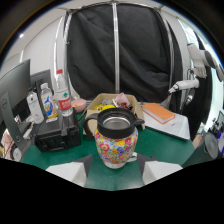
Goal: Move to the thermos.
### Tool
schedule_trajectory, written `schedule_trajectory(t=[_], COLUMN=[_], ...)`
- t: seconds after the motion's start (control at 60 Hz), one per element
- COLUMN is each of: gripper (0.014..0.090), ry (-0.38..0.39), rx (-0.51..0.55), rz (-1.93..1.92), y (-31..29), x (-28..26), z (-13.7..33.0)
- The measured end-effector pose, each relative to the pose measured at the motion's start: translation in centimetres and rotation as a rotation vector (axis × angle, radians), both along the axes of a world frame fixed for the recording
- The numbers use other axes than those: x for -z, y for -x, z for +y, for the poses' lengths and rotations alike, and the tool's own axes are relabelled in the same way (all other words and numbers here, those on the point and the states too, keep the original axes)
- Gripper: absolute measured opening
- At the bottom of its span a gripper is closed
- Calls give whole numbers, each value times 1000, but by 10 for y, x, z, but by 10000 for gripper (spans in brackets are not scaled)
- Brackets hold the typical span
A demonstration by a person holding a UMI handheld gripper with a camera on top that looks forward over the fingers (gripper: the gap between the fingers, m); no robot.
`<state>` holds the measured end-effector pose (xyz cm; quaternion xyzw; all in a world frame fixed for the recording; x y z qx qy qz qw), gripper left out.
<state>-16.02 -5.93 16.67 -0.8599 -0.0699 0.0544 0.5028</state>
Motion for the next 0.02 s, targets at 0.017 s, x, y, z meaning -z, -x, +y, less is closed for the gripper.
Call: schedule_trajectory(t=[0.017], gripper=[850], ry=[2], rx=[-1], rz=[1], y=[1], x=[0], z=[-1])
